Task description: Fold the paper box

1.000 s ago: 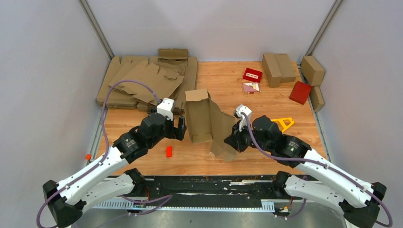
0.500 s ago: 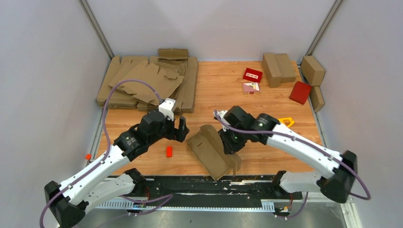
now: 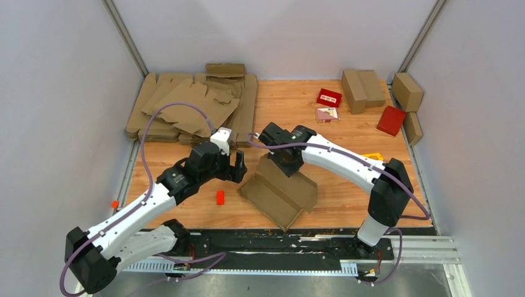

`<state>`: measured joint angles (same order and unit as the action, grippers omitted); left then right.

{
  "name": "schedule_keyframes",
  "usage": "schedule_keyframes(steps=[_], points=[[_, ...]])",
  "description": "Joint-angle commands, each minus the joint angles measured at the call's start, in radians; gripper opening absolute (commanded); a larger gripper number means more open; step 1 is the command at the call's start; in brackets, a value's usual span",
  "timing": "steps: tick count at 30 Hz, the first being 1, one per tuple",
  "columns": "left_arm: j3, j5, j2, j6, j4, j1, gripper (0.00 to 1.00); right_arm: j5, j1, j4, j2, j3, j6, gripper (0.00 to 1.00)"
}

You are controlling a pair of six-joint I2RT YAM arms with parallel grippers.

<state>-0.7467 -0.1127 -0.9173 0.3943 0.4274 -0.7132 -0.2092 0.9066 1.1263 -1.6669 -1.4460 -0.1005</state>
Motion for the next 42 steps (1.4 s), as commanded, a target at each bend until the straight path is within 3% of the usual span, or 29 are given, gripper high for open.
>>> schedule_keyframes(steps=[1,6,10,11,14,17,21,24,28,35,39,42], points=[[0.043,0.029,-0.024,0.010,-0.069,0.054,1.00,-0.114,0.000,-0.039,-0.042,-0.103,0.125,0.13],[0.111,0.084,-0.034,0.045,-0.123,0.157,1.00,-0.225,-0.001,-0.078,-0.128,-0.222,0.192,0.14],[0.162,0.105,-0.031,0.060,-0.176,0.191,1.00,-0.157,0.000,-0.097,-0.146,-0.276,0.212,0.25],[0.168,0.106,-0.032,0.063,-0.189,0.192,1.00,-0.157,0.000,-0.107,-0.140,-0.265,0.206,0.32],[0.181,0.107,-0.032,0.067,-0.223,0.192,1.00,-0.187,0.000,-0.147,-0.097,-0.212,0.187,0.68],[0.192,0.105,-0.043,0.077,-0.265,0.192,1.00,-0.273,-0.002,-0.161,-0.058,-0.173,0.152,0.76],[0.184,0.142,-0.107,0.087,-0.333,0.192,1.00,-0.317,-0.001,-0.173,0.024,-0.099,0.107,0.77],[0.152,0.152,-0.182,0.069,-0.365,0.192,1.00,-0.332,-0.005,-0.196,0.100,-0.022,0.046,0.84],[0.099,0.145,-0.269,0.054,-0.391,0.192,1.00,-0.368,-0.019,-0.190,0.170,0.034,-0.019,0.83],[-0.055,0.115,-0.421,0.011,-0.360,0.192,0.99,-0.282,-0.065,-0.381,0.254,0.213,-0.101,0.82],[-0.112,0.187,-0.474,-0.072,-0.379,0.188,0.82,-0.218,-0.121,-0.437,0.282,0.269,-0.129,0.82],[-0.168,0.199,-0.524,-0.134,-0.373,0.174,0.76,-0.146,-0.156,-0.472,0.325,0.308,-0.119,0.82]])
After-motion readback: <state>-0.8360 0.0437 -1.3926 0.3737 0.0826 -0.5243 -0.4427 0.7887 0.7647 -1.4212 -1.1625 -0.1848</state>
